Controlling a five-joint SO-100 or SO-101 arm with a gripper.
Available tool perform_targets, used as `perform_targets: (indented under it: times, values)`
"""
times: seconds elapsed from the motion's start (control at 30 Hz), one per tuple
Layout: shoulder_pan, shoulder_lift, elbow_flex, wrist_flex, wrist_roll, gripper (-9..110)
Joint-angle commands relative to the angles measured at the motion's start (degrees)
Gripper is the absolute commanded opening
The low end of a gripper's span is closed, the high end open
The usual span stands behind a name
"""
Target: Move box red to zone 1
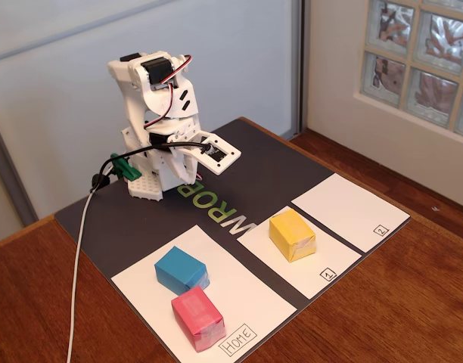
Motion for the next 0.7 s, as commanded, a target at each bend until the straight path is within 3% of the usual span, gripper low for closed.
perform_targets:
  times: [0.0,0.13,0.67]
  values:
    - [0.53,0.62,-0.79,0.09,-0.35,0]
    - [0.79,-4.75,-6.86,-0.09,-0.53,0]
    - [10.63,-52.29,-55.28,-1.67,-5.1,0]
